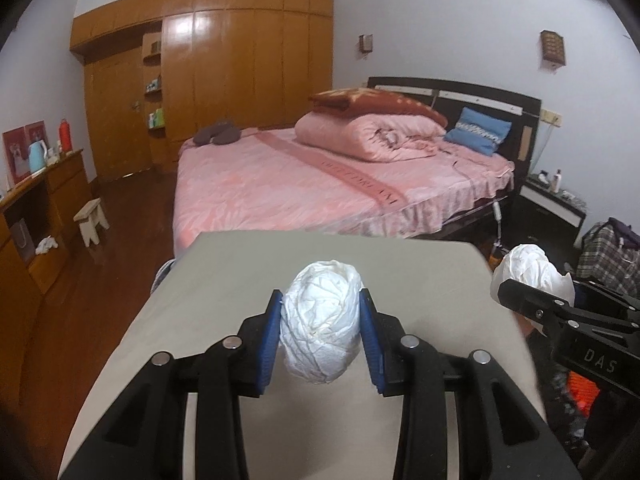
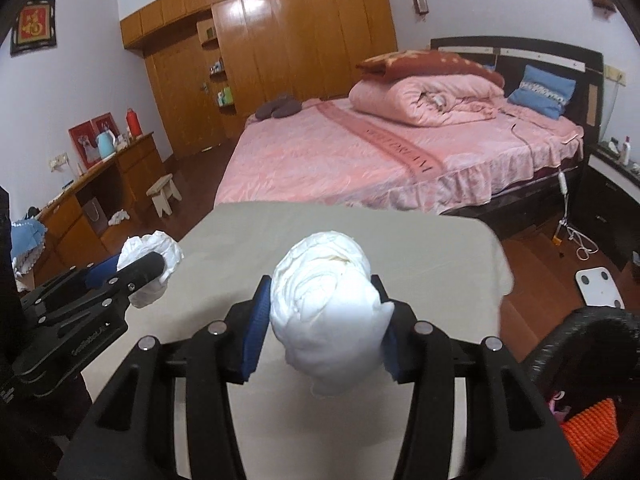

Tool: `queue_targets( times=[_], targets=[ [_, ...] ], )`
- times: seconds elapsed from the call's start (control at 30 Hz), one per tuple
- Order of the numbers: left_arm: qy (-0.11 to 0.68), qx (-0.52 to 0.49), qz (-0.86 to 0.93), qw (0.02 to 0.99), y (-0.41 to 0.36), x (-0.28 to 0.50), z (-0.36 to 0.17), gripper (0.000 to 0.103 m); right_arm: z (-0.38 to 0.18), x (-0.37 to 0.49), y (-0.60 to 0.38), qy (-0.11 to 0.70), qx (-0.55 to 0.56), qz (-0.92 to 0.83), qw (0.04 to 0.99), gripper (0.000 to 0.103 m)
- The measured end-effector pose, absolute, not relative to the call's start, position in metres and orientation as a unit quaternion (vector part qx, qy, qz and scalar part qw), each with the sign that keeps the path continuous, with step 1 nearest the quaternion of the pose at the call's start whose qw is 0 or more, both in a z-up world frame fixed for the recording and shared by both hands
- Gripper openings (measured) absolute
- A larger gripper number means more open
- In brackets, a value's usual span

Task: Collect trash
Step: 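Carry both white tissues over the black bin with both grippers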

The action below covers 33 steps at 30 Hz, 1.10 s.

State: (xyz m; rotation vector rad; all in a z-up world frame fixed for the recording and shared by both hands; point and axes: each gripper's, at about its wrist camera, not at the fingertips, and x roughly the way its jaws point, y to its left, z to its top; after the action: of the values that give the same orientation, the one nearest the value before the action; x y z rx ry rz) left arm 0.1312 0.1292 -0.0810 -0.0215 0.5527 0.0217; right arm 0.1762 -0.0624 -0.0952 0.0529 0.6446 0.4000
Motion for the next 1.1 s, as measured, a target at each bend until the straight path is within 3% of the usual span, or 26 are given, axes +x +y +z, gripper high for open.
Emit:
queue_targets(
  times=[1.1],
  targets=[
    [0.212, 0.024, -0.152, 0.965, -0.042, 0.057, -0.009, 0.037, -0.028, 0.061, -0.227, 0.241, 0.044, 0.082, 0.966, 0.048]
  ],
)
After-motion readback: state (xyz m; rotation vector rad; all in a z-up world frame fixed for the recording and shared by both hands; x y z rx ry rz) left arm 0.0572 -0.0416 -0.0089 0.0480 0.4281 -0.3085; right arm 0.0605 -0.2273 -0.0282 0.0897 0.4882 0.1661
